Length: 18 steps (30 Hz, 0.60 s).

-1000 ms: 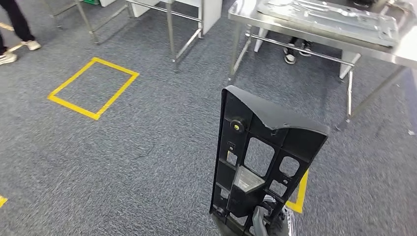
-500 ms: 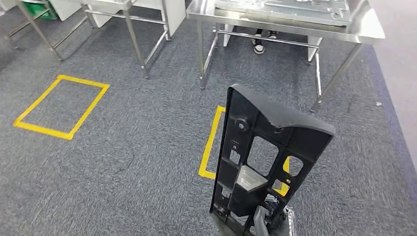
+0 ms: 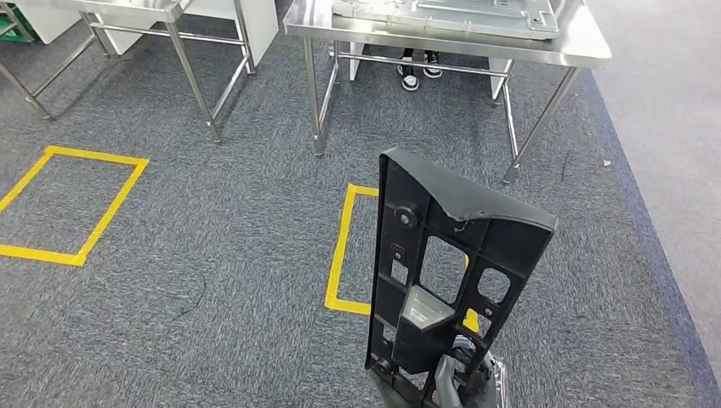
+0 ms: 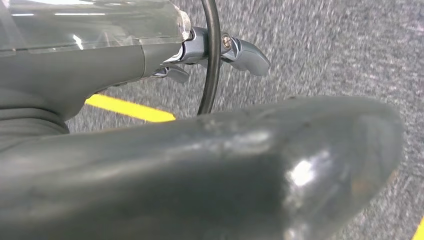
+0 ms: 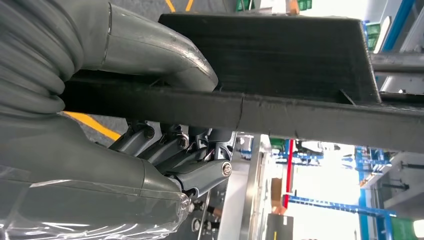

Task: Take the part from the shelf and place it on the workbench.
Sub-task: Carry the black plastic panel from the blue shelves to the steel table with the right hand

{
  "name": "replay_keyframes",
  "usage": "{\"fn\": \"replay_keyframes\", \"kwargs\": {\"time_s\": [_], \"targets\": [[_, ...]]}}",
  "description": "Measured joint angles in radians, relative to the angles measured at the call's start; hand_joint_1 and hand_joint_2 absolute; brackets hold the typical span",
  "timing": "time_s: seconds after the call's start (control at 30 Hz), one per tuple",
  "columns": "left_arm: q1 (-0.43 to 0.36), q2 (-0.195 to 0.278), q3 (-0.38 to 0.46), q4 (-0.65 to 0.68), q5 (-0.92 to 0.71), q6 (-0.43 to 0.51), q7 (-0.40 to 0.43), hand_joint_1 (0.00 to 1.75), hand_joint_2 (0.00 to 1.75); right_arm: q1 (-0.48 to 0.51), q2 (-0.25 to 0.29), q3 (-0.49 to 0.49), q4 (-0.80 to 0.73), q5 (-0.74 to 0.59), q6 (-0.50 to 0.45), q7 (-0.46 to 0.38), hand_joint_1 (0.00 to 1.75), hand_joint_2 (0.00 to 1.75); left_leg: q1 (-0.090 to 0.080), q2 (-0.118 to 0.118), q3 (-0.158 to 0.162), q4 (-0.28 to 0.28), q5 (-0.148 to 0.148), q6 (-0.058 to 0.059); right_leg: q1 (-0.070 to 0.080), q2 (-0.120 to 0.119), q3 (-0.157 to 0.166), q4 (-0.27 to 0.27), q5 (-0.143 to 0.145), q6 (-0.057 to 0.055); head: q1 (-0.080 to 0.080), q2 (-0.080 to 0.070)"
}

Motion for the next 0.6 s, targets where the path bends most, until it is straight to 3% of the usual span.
{"fn": "replay_keyframes", "kwargs": {"time_s": [0.07, 0.1, 0.13, 0.2, 0.23, 0.27, 0.33, 0.43, 0.47, 0.53, 0.57, 0.6], "targets": [[0.003, 0.002, 0.000, 0.000, 0.000, 0.000, 0.002, 0.00, 0.00, 0.000, -0.001, 0.001, 0.002, 0.000, -0.005, 0.001, 1.75, 1.75, 0.000, 0.008, 0.003, 0.000, -0.005, 0.000, -0.009, -0.013, -0.064, 0.107, -0.030, 0.011, 0.000, 0.000], [0.005, 0.002, 0.000, 0.000, 0.000, 0.000, 0.002, 0.00, 0.00, 0.000, -0.002, 0.002, 0.002, 0.001, -0.007, 0.001, 1.75, 1.75, 0.000, 0.011, 0.006, 0.000, -0.009, -0.002, -0.013, -0.016, -0.075, 0.117, -0.019, 0.014, 0.000, 0.000], [0.006, 0.003, 0.000, 0.000, 0.000, 0.000, 0.002, 0.00, 0.00, 0.000, -0.002, 0.004, 0.003, 0.001, -0.010, 0.001, 1.75, 1.75, 0.000, 0.013, 0.011, 0.000, -0.013, -0.004, -0.015, -0.018, -0.065, 0.087, 0.012, 0.015, 0.000, 0.000], [0.006, 0.003, 0.000, 0.000, 0.000, -0.001, 0.002, 0.00, 0.00, -0.001, -0.003, 0.007, 0.003, 0.001, -0.016, 0.001, 1.75, 1.75, 0.001, 0.016, 0.024, -0.001, -0.022, -0.011, -0.016, -0.026, -0.003, -0.044, 0.082, 0.011, 0.000, 0.000], [0.005, 0.003, 0.000, 0.000, 0.000, -0.001, 0.002, 0.00, 0.00, -0.001, -0.004, 0.008, 0.003, 0.001, -0.018, 0.001, 1.75, 1.75, 0.000, 0.016, 0.028, -0.001, -0.027, -0.016, -0.013, -0.030, 0.025, -0.101, 0.100, 0.006, 0.000, 0.000], [0.005, 0.003, 0.000, 0.000, 0.000, -0.002, 0.002, 0.00, 0.00, -0.002, -0.004, 0.009, 0.004, 0.001, -0.018, 0.001, 1.75, 1.75, -0.001, 0.018, 0.031, -0.003, -0.031, -0.021, -0.009, -0.032, 0.042, -0.135, 0.105, -0.001, 0.000, 0.000], [0.004, 0.003, 0.000, 0.000, -0.001, -0.005, 0.002, 0.00, 0.00, -0.002, -0.004, 0.011, 0.004, 0.002, -0.019, 0.001, 1.75, 1.75, -0.002, 0.020, 0.037, -0.010, -0.036, -0.034, -0.002, -0.031, 0.050, -0.151, 0.095, -0.014, 0.000, 0.000], [0.002, 0.006, 0.000, 0.000, -0.001, -0.006, 0.002, 0.00, 0.00, -0.001, -0.005, 0.015, 0.004, 0.002, -0.019, 0.000, 1.75, 1.75, -0.002, 0.020, 0.041, 0.019, -0.058, -0.048, -0.010, -0.025, 0.075, -0.172, 0.092, -0.035, -0.001, 0.000], [0.002, 0.007, 0.000, 0.000, -0.001, -0.006, 0.002, 0.00, 0.00, -0.002, -0.005, 0.017, 0.004, 0.002, -0.019, 0.000, 1.75, 1.75, -0.001, 0.018, 0.021, 0.066, -0.078, -0.050, -0.012, -0.024, 0.087, -0.178, 0.090, -0.042, -0.001, 0.000], [0.004, 0.009, 0.000, 0.000, -0.001, -0.007, 0.003, 0.00, 0.00, -0.003, -0.005, 0.019, 0.006, 0.002, -0.019, 0.000, 1.75, 1.75, -0.002, 0.015, -0.059, 0.206, -0.130, -0.051, -0.007, -0.024, 0.102, -0.180, 0.077, -0.052, -0.001, 0.000], [0.006, 0.009, 0.000, 0.000, -0.001, -0.007, 0.004, 0.00, 0.00, -0.003, -0.005, 0.020, 0.008, 0.002, -0.019, 0.001, 1.75, 1.75, -0.002, 0.015, -0.098, 0.261, -0.139, -0.051, -0.005, -0.021, 0.110, -0.180, 0.068, -0.055, -0.001, 0.000], [0.008, 0.010, 0.000, 0.000, -0.001, -0.007, 0.005, 0.00, 0.00, -0.003, -0.005, 0.021, 0.010, 0.002, -0.020, 0.001, 1.75, 1.75, -0.002, 0.015, -0.124, 0.284, -0.127, -0.051, -0.003, -0.018, 0.121, -0.180, 0.059, -0.056, -0.001, 0.000]]}}
